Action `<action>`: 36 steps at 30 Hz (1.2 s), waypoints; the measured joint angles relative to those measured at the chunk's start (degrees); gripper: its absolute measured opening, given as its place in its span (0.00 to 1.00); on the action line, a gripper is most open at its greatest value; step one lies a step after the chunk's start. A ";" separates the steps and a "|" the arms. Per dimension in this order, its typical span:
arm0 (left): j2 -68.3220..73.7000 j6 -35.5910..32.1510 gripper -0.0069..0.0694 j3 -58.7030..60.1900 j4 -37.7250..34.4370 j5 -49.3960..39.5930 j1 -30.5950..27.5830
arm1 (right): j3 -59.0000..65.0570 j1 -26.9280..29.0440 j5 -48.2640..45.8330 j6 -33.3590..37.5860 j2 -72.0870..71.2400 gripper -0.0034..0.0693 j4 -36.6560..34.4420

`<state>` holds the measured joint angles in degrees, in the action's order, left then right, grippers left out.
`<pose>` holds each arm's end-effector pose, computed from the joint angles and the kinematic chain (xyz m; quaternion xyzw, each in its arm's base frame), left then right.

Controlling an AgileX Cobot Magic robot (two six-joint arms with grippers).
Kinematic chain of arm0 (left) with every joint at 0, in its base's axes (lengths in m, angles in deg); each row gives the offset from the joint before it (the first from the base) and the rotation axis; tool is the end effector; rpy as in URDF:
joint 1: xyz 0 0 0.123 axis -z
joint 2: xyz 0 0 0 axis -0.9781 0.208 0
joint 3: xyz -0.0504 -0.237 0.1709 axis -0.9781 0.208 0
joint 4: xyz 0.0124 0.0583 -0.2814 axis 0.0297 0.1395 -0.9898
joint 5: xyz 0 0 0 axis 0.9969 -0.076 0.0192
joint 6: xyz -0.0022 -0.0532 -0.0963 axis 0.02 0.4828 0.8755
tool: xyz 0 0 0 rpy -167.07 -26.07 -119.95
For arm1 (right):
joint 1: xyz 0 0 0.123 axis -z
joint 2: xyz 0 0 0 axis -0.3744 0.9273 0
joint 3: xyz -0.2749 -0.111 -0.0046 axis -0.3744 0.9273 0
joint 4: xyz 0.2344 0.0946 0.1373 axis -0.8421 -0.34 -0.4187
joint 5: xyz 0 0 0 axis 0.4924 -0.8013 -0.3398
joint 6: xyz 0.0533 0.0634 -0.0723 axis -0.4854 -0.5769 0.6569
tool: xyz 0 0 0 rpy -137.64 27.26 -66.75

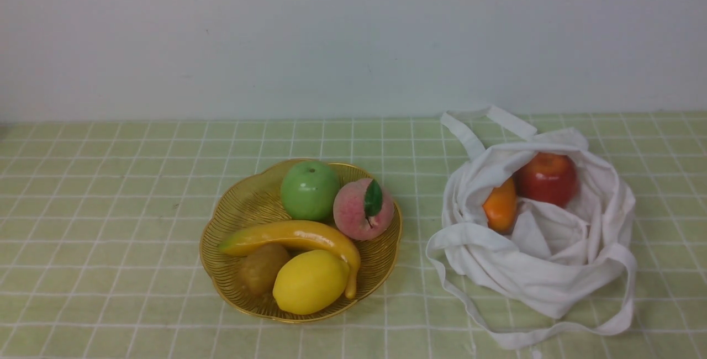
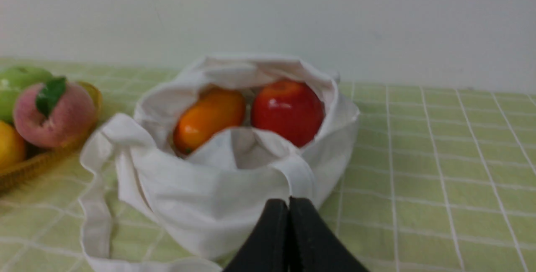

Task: Take the fruit out of the bag on the green coffee tablecloth and place them on the plate.

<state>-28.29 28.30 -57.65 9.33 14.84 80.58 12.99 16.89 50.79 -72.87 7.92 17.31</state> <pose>0.0951 -0.0031 0.1641 -0.0167 0.8089 -0.0321 0.5868 0.0958 0.0116 0.1669 -0.0586 0.7967 0.0266 0.6010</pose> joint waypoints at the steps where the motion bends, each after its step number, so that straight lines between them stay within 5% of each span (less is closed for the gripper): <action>1: 0.00 0.00 0.08 0.00 0.00 0.00 0.00 | -0.06 0.64 -0.38 0.00 0.00 0.03 0.15; 10: 0.00 0.00 0.08 0.00 0.00 0.00 0.00 | -0.17 5.17 -1.21 -0.05 0.00 0.03 0.36; 36: 0.00 0.00 0.08 0.00 0.00 0.00 0.00 | -0.17 5.80 -1.21 -0.05 0.00 0.03 0.30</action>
<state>-28.29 28.30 -57.65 9.33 14.84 80.58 12.81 22.69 49.58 -72.93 7.92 17.62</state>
